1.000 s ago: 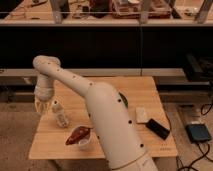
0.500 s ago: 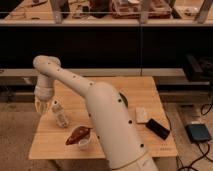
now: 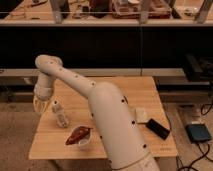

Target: Knock the bottle over

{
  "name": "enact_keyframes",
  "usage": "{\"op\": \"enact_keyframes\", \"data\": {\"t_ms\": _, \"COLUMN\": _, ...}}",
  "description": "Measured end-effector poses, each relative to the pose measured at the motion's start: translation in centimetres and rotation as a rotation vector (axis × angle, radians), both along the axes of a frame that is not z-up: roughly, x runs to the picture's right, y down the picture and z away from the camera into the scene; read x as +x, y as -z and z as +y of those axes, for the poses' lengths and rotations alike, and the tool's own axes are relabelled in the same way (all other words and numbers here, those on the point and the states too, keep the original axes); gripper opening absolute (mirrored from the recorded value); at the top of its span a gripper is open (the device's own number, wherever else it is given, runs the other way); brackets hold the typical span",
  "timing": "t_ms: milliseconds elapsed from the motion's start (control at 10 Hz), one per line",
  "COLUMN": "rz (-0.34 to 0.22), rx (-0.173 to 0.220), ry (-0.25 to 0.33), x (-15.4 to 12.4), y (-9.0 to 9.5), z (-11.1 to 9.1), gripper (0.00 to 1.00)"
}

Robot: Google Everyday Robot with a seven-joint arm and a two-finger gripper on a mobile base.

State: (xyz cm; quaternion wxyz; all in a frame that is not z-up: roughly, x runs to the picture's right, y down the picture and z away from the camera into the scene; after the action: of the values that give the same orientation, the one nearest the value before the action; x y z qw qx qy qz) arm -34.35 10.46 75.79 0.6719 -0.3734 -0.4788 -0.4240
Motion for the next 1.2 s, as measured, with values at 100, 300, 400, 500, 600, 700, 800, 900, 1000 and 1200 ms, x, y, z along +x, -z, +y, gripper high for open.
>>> {"op": "enact_keyframes", "data": {"t_ms": 100, "rz": 0.013, "rx": -0.010, "ry": -0.002, "x": 0.0, "y": 0.1, "z": 0.2, "gripper": 0.01}}
{"op": "enact_keyframes", "data": {"t_ms": 300, "rz": 0.053, "rx": -0.041, "ry": 0.041, "x": 1.1, "y": 0.5, "z": 1.2, "gripper": 0.00}}
{"op": "enact_keyframes", "data": {"t_ms": 400, "rz": 0.072, "rx": -0.050, "ry": 0.059, "x": 1.6, "y": 0.8, "z": 1.5, "gripper": 0.00}}
{"op": "enact_keyframes", "data": {"t_ms": 500, "rz": 0.089, "rx": -0.053, "ry": 0.069, "x": 2.2, "y": 1.1, "z": 1.5, "gripper": 0.00}}
{"op": "enact_keyframes", "data": {"t_ms": 600, "rz": 0.104, "rx": -0.051, "ry": 0.072, "x": 2.9, "y": 1.5, "z": 1.5, "gripper": 0.00}}
{"op": "enact_keyframes", "data": {"t_ms": 700, "rz": 0.114, "rx": -0.049, "ry": 0.073, "x": 3.6, "y": 1.9, "z": 1.3, "gripper": 0.00}}
{"op": "enact_keyframes", "data": {"t_ms": 800, "rz": 0.130, "rx": -0.045, "ry": 0.073, "x": 4.8, "y": 2.6, "z": 1.4, "gripper": 0.00}}
{"op": "enact_keyframes", "data": {"t_ms": 900, "rz": 0.147, "rx": -0.044, "ry": 0.073, "x": 5.8, "y": 3.1, "z": 1.6, "gripper": 0.00}}
{"op": "enact_keyframes", "data": {"t_ms": 1000, "rz": 0.173, "rx": -0.047, "ry": 0.073, "x": 7.1, "y": 3.5, "z": 2.0, "gripper": 0.00}}
{"op": "enact_keyframes", "data": {"t_ms": 1200, "rz": 0.292, "rx": -0.065, "ry": 0.052, "x": 12.4, "y": 4.7, "z": 4.0, "gripper": 0.00}}
